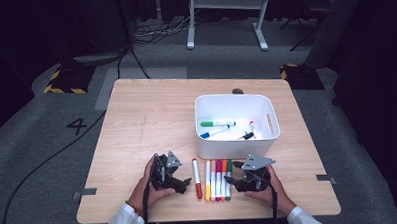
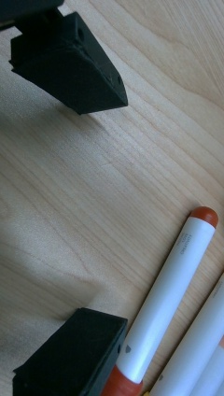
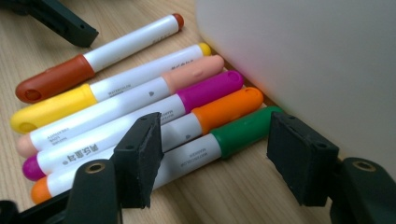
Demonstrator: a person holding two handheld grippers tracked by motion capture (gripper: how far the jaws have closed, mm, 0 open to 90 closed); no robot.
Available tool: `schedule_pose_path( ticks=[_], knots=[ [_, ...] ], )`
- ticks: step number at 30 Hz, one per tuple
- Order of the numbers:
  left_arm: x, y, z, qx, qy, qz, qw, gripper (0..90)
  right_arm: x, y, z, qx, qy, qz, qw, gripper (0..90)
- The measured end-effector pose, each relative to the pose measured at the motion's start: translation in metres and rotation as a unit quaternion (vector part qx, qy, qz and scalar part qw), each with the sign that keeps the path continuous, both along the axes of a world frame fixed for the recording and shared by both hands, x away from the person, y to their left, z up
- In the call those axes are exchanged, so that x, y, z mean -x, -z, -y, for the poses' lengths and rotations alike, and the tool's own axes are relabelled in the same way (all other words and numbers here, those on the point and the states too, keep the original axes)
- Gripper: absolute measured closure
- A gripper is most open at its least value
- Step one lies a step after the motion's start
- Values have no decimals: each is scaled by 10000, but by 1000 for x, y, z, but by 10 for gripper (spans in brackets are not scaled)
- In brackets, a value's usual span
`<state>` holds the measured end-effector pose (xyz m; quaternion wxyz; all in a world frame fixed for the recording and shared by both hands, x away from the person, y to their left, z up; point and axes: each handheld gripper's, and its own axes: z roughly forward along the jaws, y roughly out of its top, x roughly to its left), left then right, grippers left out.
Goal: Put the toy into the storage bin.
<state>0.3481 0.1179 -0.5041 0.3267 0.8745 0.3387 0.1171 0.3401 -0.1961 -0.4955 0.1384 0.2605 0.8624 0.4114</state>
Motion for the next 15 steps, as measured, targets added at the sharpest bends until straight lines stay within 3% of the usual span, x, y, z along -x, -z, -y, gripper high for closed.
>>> schedule_pose_path(
  ticks=[10,15],
  knots=[
    [0,0,0,2,2,2,10000,3,-3,7,13,185,166,-50,9997,404],
    [0,0,0,4,1,3,10000,4,-7,6,29,137,326,-207,9992,506]
  ],
)
